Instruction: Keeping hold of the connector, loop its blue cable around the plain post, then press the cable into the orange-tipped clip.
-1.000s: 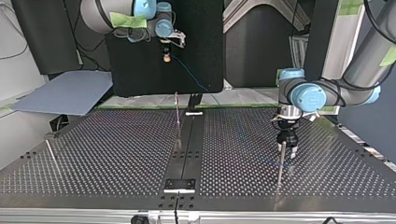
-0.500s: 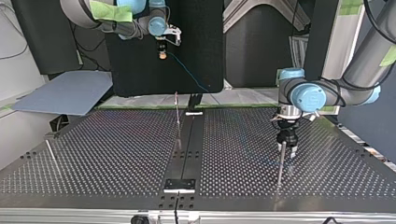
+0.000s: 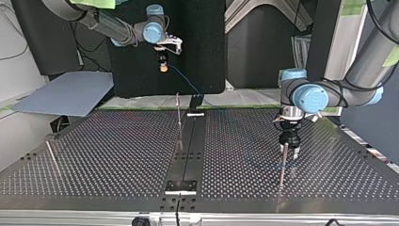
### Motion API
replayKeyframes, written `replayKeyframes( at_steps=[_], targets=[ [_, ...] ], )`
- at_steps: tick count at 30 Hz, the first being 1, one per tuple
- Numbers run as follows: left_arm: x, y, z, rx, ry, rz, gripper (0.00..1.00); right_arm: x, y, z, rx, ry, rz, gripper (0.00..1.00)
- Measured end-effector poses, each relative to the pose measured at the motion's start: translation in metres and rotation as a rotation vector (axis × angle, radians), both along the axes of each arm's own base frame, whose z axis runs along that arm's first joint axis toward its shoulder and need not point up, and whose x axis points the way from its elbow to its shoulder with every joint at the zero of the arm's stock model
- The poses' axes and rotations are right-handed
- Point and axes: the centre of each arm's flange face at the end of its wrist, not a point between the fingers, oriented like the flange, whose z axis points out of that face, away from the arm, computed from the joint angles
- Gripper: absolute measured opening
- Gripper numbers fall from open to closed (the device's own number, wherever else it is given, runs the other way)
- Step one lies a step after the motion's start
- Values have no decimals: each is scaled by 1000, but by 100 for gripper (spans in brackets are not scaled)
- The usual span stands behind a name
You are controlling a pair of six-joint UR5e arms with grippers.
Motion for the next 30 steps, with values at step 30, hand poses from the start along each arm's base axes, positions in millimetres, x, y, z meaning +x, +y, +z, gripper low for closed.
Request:
replayKeyframes(
  at_steps=[30],
  targets=[
    [0,0,0,-5,-1,0,98,5,-42,157,-296,-188,24,0]
  ],
)
